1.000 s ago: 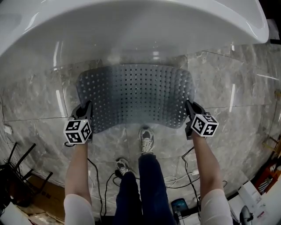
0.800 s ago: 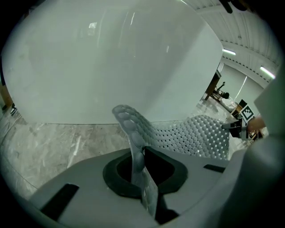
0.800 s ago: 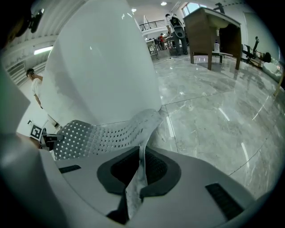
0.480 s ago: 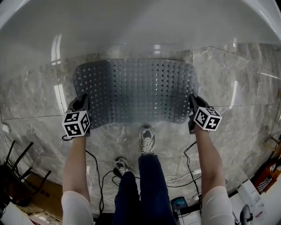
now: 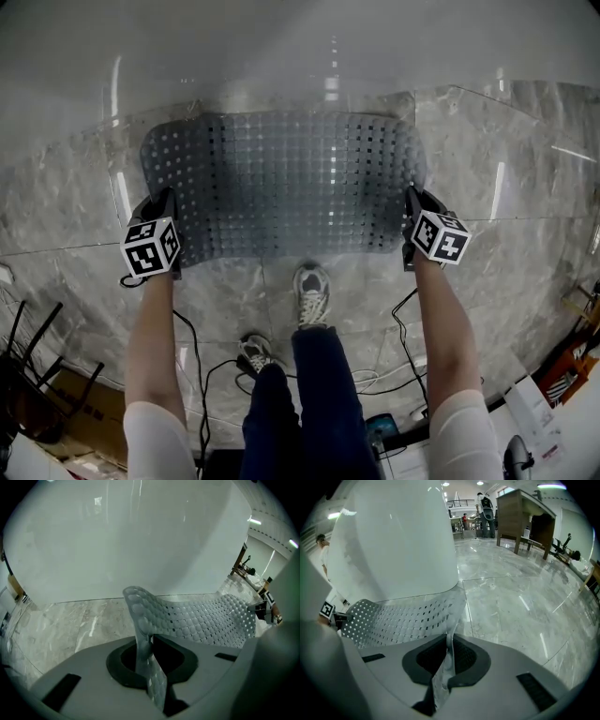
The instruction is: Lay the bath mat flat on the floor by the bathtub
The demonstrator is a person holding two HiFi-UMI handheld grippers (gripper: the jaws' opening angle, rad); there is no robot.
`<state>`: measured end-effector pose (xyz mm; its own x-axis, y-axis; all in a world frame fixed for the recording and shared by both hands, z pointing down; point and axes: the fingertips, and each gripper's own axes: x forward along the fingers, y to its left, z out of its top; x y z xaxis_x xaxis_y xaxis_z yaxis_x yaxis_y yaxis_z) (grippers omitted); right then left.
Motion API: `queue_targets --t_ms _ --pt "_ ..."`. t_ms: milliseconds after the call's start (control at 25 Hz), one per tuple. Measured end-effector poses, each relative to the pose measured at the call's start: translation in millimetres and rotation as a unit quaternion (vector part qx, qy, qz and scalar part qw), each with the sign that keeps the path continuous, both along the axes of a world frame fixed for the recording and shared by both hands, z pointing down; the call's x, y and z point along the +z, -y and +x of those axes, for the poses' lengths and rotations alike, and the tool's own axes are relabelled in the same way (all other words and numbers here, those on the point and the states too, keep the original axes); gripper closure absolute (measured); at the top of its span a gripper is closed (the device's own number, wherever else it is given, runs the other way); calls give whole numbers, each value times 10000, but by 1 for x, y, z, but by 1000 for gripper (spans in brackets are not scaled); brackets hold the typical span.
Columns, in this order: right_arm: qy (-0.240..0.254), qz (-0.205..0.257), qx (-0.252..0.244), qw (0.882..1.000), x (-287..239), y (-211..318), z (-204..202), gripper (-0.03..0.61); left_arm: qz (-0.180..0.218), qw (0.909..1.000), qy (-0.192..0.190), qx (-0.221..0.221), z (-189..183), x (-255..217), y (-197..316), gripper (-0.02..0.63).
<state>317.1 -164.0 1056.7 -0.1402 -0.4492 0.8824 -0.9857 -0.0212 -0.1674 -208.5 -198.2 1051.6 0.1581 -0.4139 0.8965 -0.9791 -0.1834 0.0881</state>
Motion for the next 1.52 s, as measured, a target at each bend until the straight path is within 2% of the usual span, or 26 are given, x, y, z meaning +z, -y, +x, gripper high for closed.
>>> queue_targets --t_ms 520,720,960,1040,1240,1280,1400,1480,1520 --pt "-599 -212 74 9980 35 3 16 537 -510 9975 330 -375 -19 42 3 571" --pt "-1082 -189 -161 9938 39 4 13 537 -622 9957 676 -149 -20 54 3 571" --pt "-1116 -230 -179 9933 48 4 18 537 -652 9944 797 -223 -28 66 3 565" --pt "-1078 -243 -79 9938 51 3 20 537 -662 9945 733 -353 -32 68 3 522" --pt "-1055 -291 178 9938 55 0 25 535 -652 9938 597 -682 -41 72 0 479" --pt "-1067 -279 232 9936 54 1 26 528 -630 9926 620 -835 -46 71 0 444" --pt "-1195 -233 544 9911 47 3 37 456 -640 9897 548 -1160 -55 70 -3 354" --pt "-1210 -255 687 9900 45 1 42 375 -731 9896 488 -1137 -55 71 -9 327" --pt "-1201 -271 705 9899 45 -1 42 368 -748 9898 477 -1112 -54 70 -11 324"
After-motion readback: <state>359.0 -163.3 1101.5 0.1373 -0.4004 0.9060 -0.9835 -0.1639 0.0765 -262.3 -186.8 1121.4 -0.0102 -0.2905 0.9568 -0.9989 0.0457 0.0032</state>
